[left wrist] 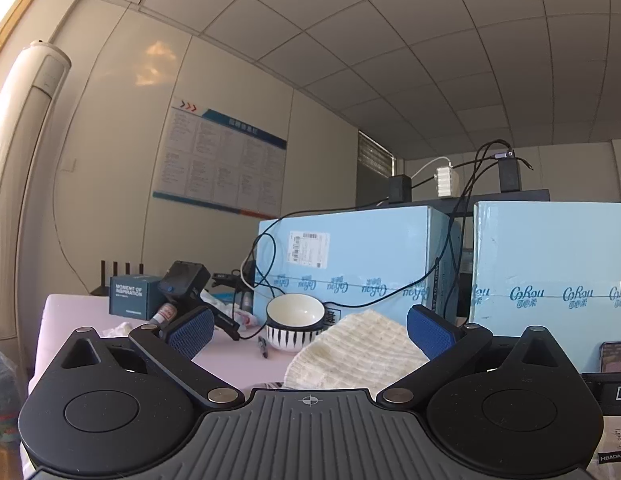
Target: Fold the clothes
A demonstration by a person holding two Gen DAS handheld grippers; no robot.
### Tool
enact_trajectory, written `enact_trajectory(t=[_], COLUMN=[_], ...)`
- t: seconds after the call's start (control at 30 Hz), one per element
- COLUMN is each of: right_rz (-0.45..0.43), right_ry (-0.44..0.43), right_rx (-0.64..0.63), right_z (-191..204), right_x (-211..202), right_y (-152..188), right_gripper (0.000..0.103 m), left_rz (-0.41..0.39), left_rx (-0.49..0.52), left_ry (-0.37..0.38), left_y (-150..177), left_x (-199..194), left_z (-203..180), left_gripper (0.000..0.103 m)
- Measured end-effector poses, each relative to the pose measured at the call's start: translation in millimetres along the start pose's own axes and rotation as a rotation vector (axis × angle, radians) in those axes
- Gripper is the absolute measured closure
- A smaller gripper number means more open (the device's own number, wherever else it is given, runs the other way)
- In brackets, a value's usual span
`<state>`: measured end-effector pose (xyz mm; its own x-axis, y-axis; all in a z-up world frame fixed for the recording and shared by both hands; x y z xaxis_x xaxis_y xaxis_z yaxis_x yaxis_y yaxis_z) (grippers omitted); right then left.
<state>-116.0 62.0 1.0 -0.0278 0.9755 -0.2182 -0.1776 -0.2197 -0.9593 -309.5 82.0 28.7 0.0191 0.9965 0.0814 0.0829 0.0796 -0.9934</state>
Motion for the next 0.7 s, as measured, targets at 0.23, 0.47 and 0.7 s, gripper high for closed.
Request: enact_trajectory(t=[0.23, 0.47, 0.7], right_rz=[0.003, 0.0, -0.002], right_ry=[0.052, 0.069, 0.078], right_rx=[-0.026, -0.032, -0.036], right_z=[0.4, 0.4, 0.8], right_x=[0.5, 0.2, 0.1], right_y=[1.3, 1.4, 1.6], right_gripper=[0.0, 0.0, 0.0], left_rz=[0.01, 0.026, 0.028], left_rx=[0.04, 0.056, 0.061], left_ry=[-0.017, -0.024, -0.024], left_y=[0.9, 2.3, 3.0], left_x=[2.1, 4.7, 4.1], left_z=[-5.6, -7.4, -7.5], left_gripper=[0.0, 0.0, 0.0])
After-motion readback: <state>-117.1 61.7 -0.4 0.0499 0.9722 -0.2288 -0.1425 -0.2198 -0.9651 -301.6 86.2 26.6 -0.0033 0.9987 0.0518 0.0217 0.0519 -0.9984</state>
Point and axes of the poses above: each gripper's, at about its wrist camera, not at the fingertips, and x roughly the way its jaws point, z to its left, y to its underside, the point moved 4 cm from there along x, roughly the way its jaws point, and after that the axes turned 2 degrees about -x, right-handed, at the moved point
